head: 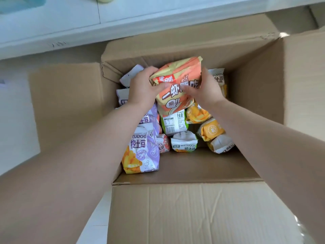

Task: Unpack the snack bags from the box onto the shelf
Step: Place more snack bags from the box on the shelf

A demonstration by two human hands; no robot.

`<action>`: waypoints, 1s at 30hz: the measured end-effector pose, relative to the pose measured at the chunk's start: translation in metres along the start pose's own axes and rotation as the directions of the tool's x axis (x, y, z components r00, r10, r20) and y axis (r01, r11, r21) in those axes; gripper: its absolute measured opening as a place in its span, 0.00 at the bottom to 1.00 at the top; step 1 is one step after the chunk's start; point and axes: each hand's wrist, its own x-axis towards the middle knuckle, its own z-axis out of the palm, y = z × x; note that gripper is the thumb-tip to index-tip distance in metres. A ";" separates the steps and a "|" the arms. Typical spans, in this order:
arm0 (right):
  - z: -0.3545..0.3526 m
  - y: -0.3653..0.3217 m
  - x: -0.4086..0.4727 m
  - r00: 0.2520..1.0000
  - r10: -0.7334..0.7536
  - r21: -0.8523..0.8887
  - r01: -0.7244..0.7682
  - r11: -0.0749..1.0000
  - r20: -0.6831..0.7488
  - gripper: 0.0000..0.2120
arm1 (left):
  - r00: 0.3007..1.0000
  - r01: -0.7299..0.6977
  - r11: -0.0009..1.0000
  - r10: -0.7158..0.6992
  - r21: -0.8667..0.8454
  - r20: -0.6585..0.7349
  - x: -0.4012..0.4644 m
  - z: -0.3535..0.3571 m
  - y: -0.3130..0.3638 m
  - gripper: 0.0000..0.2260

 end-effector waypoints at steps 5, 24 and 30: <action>-0.046 -0.010 -0.028 0.964 -0.010 0.419 -0.107 0.901 0.267 0.35 | 0.995 0.056 0.955 -0.029 -0.291 0.096 -0.012 -0.025 0.035 0.04; -0.056 -0.023 -0.160 0.925 0.347 0.444 -0.380 0.811 0.158 0.27 | 0.966 -0.104 0.539 -0.145 0.836 0.214 -0.144 -0.070 -0.032 0.47; -0.044 -0.013 -0.167 0.933 0.326 0.447 -0.359 0.819 0.150 0.31 | 0.971 -0.192 0.568 -0.010 0.800 0.240 -0.136 -0.060 -0.031 0.32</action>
